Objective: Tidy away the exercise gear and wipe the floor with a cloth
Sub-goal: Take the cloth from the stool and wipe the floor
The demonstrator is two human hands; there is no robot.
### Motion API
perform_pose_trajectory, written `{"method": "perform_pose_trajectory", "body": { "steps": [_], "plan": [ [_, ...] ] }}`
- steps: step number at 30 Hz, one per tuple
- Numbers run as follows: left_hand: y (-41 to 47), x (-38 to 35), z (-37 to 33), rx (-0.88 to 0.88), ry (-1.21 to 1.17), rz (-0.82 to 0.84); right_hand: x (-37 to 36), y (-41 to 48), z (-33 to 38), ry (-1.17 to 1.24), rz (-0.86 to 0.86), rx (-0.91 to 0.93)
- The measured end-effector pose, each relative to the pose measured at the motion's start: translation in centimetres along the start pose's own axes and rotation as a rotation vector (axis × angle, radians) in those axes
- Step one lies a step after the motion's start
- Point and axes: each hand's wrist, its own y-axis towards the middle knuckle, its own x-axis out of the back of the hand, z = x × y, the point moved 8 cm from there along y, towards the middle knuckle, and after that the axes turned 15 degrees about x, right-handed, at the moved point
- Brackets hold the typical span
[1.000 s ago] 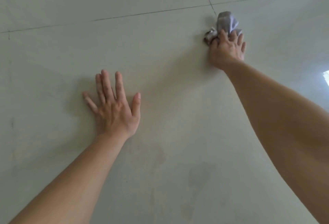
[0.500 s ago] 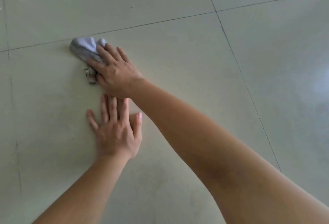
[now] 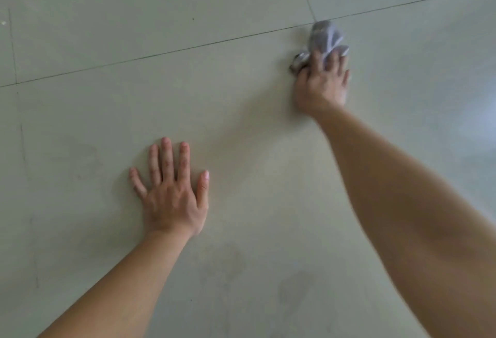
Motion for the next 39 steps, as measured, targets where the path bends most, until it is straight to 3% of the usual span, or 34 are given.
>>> {"method": "perform_pose_trajectory", "body": {
  "steps": [2, 5, 9, 12, 16, 19, 22, 24, 28, 32, 35, 39],
  "plan": [
    [0.1, 0.0, 0.1, 0.005, -0.013, 0.009, -1.4, -4.6, 3.7, 0.033, 0.027, 0.117],
    [0.1, 0.1, -0.1, 0.003, -0.027, 0.052, -3.2, -11.7, 7.9, -0.012, 0.199, 0.403],
    [-0.1, 0.1, -0.3, 0.033, 0.031, 0.119, -1.1, -15.2, 5.3, -0.243, 0.372, 0.759],
    [-0.2, 0.5, -0.9, 0.106, 0.130, 0.214, 2.1, -15.0, -3.6, -0.313, 0.396, 0.658],
    [-2.4, 2.9, -4.9, 0.195, 0.095, 0.325, 6.4, -16.2, -18.6, -0.195, 0.400, 0.274],
    [-5.6, 5.2, -10.8, 0.041, 0.087, 0.372, 7.8, -19.6, -24.3, -0.145, 0.371, 0.099],
    [-8.5, 8.2, -16.3, -0.106, 0.104, 0.359, 7.5, -21.9, -24.2, -0.083, 0.397, 0.028],
    [-9.9, 10.0, -19.4, -0.170, 0.090, 0.367, 7.1, -23.2, -22.1, -0.047, 0.445, 0.076],
    [-11.8, 11.4, -23.2, -0.290, 0.082, 0.377, 4.9, -26.8, -16.0, -0.092, 0.551, 0.420],
    [-12.1, 9.0, -25.2, -0.373, 0.139, 0.366, 3.7, -27.0, -13.3, -0.104, 0.458, 0.641],
    [-13.1, 5.8, -26.1, -0.385, 0.191, 0.412, 4.7, -26.7, -16.8, -0.180, 0.437, 0.733],
    [-15.5, 2.5, -28.6, -0.495, 0.254, 0.485, 7.7, -25.9, -24.1, -0.309, 0.456, 0.689]
  ]
}}
